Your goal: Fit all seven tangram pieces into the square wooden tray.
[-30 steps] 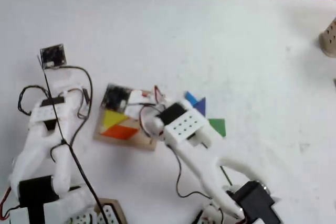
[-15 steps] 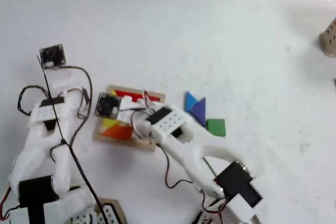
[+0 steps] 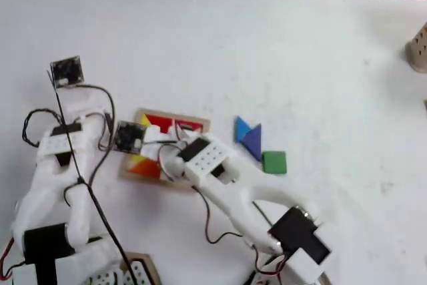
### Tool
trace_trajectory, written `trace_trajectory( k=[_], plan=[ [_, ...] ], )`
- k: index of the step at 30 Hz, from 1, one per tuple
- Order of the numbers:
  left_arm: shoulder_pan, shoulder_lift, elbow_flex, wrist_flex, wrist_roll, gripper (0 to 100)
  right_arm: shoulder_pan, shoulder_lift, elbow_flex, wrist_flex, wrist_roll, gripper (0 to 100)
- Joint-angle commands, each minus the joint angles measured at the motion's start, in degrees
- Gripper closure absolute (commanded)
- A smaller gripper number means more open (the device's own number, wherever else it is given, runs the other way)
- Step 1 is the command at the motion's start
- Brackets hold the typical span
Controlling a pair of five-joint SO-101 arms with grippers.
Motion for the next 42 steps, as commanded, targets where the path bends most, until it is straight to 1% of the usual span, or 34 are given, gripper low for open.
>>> trace_trajectory(
  k=[1,3,6,7,9,11,16,19,24,27,34,42],
  plan=[
    [-0.3,-0.2,-2.5,-1.1,0.3,92,1.1,-2.2,-5.4,5.0,-0.7,77.4],
    [-0.3,-0.2,-2.5,-1.1,0.3,92,3.5,-3.5,-8.1,8.0,-3.9,85.1],
    [-0.3,-0.2,-2.5,-1.1,0.3,92,8.6,-4.6,-10.3,9.5,-12.3,97.4],
    [-0.3,-0.2,-2.5,-1.1,0.3,92,10.0,-4.6,-10.4,9.3,-14.3,99.0],
    [-0.3,-0.2,-2.5,-1.1,0.3,92,12.0,-3.8,-10.3,9.2,-17.0,97.1],
    [-0.3,-0.2,-2.5,-1.1,0.3,92,13.1,-2.0,-10.4,9.1,-17.9,98.1],
    [-0.3,-0.2,-2.5,-1.1,0.3,92,13.6,5.7,-10.6,4.4,-21.6,98.0],
    [-0.4,-0.2,-2.4,-1.1,0.3,92,13.1,8.1,-10.8,2.2,-22.2,98.0],
    [-0.4,-0.2,-2.4,-1.0,0.3,92,13.1,8.1,-10.7,2.1,-22.2,98.0],
    [-0.4,-0.2,-2.4,-1.0,0.3,92,11.3,8.3,-10.7,2.2,-22.2,98.0],
    [-0.4,-0.3,-2.4,-1.0,0.2,92,4.6,8.2,-10.5,2.2,-22.2,98.0],
    [-0.4,-0.3,-2.4,-1.0,0.2,92,5.4,7.9,-10.4,2.3,-22.2,98.0]
  ],
)
